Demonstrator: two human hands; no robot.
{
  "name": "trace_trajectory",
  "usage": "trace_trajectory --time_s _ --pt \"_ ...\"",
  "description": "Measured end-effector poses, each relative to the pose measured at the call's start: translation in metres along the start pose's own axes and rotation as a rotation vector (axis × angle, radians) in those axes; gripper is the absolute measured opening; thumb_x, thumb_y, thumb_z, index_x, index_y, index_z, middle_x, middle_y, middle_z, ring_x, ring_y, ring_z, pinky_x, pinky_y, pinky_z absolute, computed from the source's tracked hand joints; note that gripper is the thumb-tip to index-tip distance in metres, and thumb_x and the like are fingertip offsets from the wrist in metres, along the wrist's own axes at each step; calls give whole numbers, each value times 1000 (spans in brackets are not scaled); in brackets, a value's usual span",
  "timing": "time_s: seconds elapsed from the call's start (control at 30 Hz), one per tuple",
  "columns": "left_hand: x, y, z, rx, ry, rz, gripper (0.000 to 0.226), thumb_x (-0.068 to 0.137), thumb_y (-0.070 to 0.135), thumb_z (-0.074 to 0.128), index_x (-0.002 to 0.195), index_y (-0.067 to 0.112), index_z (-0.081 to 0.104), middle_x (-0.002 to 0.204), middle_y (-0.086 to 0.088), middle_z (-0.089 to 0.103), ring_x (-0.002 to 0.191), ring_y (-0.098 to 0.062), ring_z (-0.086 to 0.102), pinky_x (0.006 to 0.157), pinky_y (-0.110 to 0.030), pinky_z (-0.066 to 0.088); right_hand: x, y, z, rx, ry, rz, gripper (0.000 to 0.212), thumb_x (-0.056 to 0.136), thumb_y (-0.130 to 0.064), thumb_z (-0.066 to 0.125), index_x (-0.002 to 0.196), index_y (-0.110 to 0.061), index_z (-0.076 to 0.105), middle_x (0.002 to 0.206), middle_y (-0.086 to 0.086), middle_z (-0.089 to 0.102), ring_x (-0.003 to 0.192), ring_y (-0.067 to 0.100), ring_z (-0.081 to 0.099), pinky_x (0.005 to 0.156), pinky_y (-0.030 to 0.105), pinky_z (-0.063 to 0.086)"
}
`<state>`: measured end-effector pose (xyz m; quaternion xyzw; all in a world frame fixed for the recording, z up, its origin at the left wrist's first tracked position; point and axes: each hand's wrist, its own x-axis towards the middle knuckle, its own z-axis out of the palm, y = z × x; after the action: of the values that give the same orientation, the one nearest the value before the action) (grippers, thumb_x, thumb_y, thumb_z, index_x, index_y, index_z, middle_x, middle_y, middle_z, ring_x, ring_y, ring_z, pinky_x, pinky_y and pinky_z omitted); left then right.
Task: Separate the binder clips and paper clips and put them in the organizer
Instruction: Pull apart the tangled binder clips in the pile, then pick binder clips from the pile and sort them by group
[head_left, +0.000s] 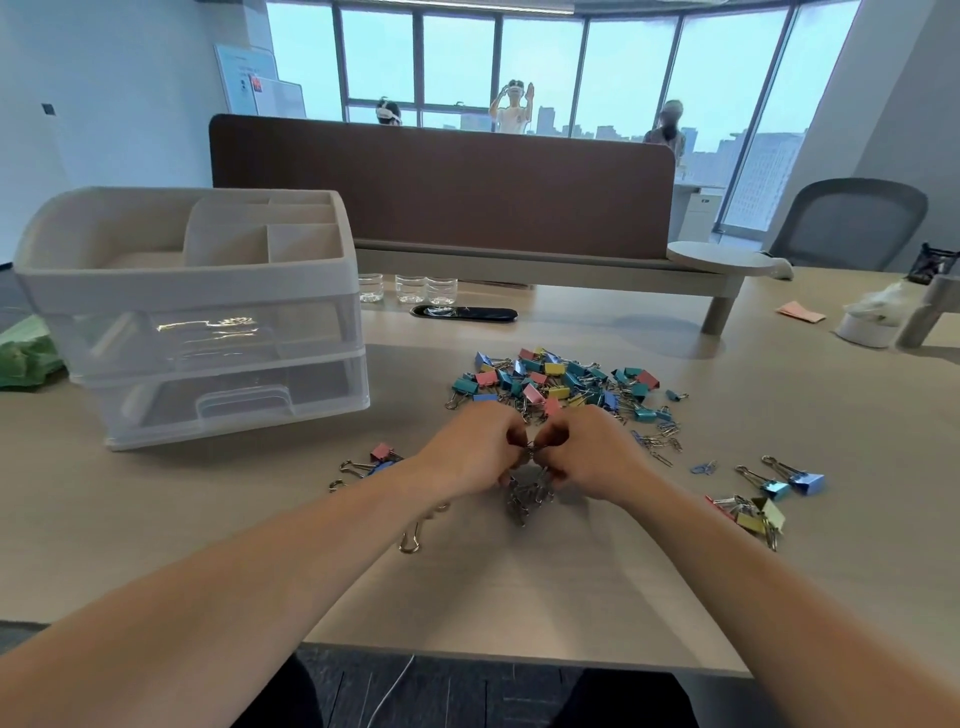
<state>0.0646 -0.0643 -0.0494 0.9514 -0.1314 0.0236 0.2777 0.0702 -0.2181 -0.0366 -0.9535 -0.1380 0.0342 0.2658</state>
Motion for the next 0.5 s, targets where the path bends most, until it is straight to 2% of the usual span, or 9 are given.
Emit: trace_trajectory --time_s 0.07,0.17,0.33,0.4,0.5 --pt "-1 -1 -2 -41 -4 -6 12 91 14 61 83 11 70 65 -4 70 54 -10 66 58 -22 53 0 -1 -1 53 10 11 16 89 -10 68 78 -21 68 69 -2 70 55 5 65 57 17 53" --pt "-3 -1 -8 -78 -2 5 12 90 10 61 82 8 70 59 1 66 47 -4 62 50 -14 47 -2 -4 -4 115 22 16 16 88 -9 70 77 -20 67 70 -1 70 58 10 68 62 21 57" --pt "-5 -1 -25 -143 23 6 10 90 10 60 84 9 67 67 -6 70 55 -13 68 56 -23 55 3 -15 -12 91 35 -6 8 87 -14 72 82 -20 69 70 -3 72 60 7 70 72 29 60" --pt "-5 -1 -37 -139 41 11 10 89 13 60 82 12 67 65 -6 70 56 -14 68 57 -23 55 7 -24 -19 87 48 -22 9 86 -13 72 83 -21 69 69 -3 72 57 5 69 68 25 59" --pt "-5 -3 -71 -99 119 18 9 89 13 61 83 11 68 63 -6 70 55 -14 68 58 -26 57 17 -52 -35 94 95 -86 6 86 -12 72 84 -17 72 68 -1 72 54 5 67 55 16 53"
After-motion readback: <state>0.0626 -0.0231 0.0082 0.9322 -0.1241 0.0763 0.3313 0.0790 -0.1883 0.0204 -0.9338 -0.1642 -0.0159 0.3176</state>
